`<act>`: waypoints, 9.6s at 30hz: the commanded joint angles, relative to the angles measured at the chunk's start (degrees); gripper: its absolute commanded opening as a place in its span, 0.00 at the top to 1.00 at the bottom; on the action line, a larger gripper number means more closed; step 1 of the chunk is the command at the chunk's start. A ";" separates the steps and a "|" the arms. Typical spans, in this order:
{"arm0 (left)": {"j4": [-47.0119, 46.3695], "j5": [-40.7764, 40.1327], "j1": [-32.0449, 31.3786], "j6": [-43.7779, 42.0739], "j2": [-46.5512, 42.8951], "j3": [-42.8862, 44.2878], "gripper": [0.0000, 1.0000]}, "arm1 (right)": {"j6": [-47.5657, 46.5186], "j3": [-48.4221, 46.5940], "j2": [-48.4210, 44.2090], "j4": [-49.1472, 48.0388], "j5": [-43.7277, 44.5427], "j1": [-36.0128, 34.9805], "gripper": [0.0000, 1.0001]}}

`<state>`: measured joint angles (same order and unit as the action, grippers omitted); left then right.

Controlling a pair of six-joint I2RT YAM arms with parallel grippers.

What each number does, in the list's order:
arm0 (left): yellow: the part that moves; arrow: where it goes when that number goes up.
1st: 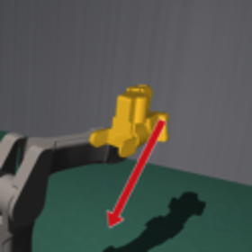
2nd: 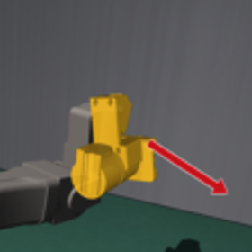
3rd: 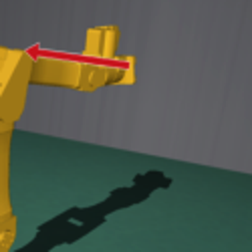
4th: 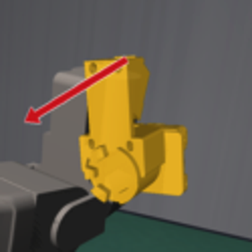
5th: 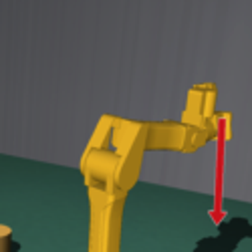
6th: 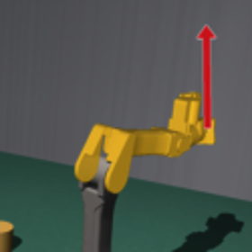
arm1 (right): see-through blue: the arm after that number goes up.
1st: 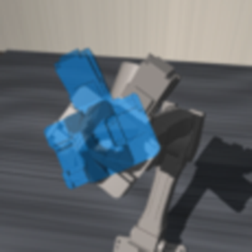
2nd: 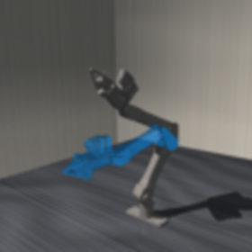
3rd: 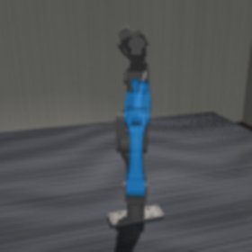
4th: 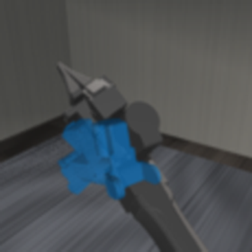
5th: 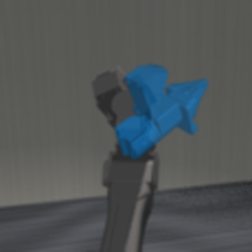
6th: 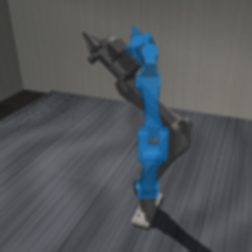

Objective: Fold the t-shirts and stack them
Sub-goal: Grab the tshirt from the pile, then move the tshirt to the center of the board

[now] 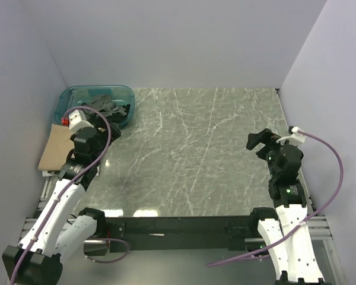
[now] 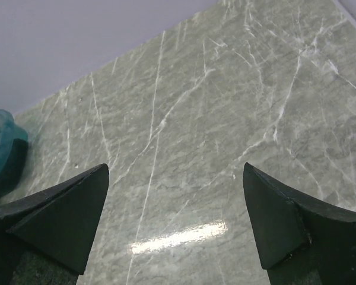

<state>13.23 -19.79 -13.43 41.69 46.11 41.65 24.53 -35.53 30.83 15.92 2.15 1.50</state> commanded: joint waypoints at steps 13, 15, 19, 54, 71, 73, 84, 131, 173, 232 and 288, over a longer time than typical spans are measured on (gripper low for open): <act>10.40 -10.62 3.94 -0.11 34.01 25.75 0.01 | 0.25 2.83 -2.00 -5.38 -1.98 0.35 0.00; 12.59 -10.44 4.90 -0.12 39.55 30.76 0.01 | 0.16 1.96 -0.95 -4.15 -1.98 0.35 0.00; 15.06 -10.27 5.26 -2.40 46.33 37.44 0.01 | -0.27 1.34 -0.16 -3.09 -1.89 0.26 0.00; 24.20 -14.92 6.75 -6.79 60.51 62.75 0.99 | -0.45 2.22 -0.33 -4.59 -3.30 0.35 0.00; 2.34 -6.58 7.10 -20.50 40.39 66.90 0.99 | -0.10 2.75 -3.67 -4.50 -2.24 0.26 0.00; 1.36 -6.84 7.10 -21.12 40.03 67.86 0.99 | -0.10 2.83 -4.02 -4.41 -2.24 0.26 0.00; -1.54 -1.85 7.10 -22.53 41.26 76.82 0.99 | -0.10 2.75 -3.15 -4.67 -2.24 0.26 0.00; -6.29 -1.57 13.25 -25.96 61.03 87.85 0.99 | -0.28 2.39 2.04 -6.34 -0.83 0.35 0.00; 11.20 4.33 11.32 -8.47 71.38 61.44 0.09 | 0.07 3.01 2.39 -5.55 -1.98 0.26 0.00; -19.99 47.63 -3.79 -1.54 33.26 64.18 0.99 | 0.51 3.36 0.37 -5.73 -1.98 0.35 0.00; -7.35 10.47 -14.69 -4.60 50.19 20.04 0.08 | 21.34 7.66 21.47 14.31 5.23 -26.90 0.05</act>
<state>8.32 -12.62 -28.42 39.44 92.18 58.78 40.75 -29.36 53.45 28.88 5.32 -24.27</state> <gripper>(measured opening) 0.942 0.956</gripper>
